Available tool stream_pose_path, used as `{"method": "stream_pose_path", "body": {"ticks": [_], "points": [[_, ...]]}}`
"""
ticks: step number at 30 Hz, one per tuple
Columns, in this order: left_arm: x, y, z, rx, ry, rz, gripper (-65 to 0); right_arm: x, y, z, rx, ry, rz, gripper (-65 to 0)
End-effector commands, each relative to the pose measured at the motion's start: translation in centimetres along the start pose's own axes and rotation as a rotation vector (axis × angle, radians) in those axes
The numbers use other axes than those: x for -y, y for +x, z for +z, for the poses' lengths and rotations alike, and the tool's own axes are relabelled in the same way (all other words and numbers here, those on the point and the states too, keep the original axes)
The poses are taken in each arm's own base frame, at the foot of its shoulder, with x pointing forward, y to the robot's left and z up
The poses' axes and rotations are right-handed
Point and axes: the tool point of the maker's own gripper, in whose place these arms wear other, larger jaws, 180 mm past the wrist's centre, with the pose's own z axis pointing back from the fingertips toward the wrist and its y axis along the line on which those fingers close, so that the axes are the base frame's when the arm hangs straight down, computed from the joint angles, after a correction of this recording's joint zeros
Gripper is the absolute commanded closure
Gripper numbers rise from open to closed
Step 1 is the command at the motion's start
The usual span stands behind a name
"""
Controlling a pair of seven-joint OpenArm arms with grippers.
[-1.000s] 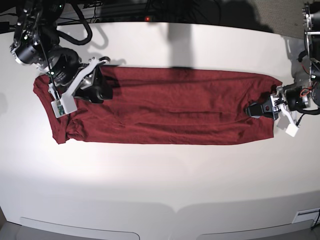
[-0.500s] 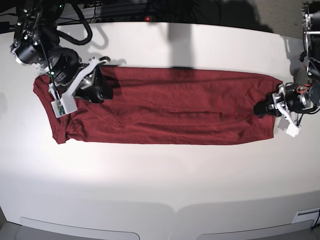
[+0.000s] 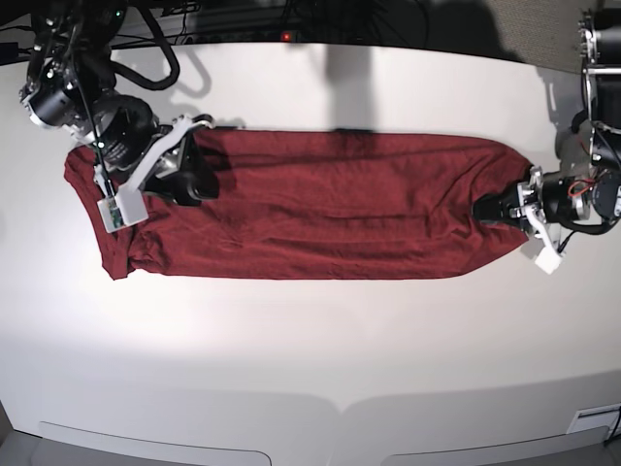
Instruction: Fold the T-shirt properly
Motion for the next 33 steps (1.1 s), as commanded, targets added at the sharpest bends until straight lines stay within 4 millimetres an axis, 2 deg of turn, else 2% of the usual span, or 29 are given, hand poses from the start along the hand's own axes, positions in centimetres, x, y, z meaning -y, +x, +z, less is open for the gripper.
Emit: {"method": "stream_pose_path", "body": {"ticks": [1, 12, 18, 22, 27, 33], "points": [[1.0, 2.4, 0.8, 0.046, -0.014, -0.049, 0.0, -0.2, 1.6, 0.2, 0.059, 0.005, 0.019, -16.7], [2.7, 4.4, 1.5, 0.018, 0.091, -0.266, 0.0, -0.4, 1.9, -0.5, 0.074, -0.017, 0.002, -16.7], [6.3, 5.9, 1.3, 0.032, 0.077, -0.370, 0.0, 0.3, 1.8, -0.4, 0.068, -0.054, 0.022, -16.7], [10.0, 5.8, -0.1, 0.032, 0.025, -0.433, 0.0, 0.3, 1.9, -0.5, 0.071, -0.054, 0.023, -16.7], [14.5, 4.0, -2.8, 0.043, -0.066, -0.468, 0.0, 0.3, 1.9, -0.5, 0.070, -0.055, 0.023, -16.7], [17.6, 3.5, -6.1, 0.091, -0.082, -0.443, 0.0, 0.3, 1.9, -0.5, 0.070, -0.054, 0.023, -16.7]]}}
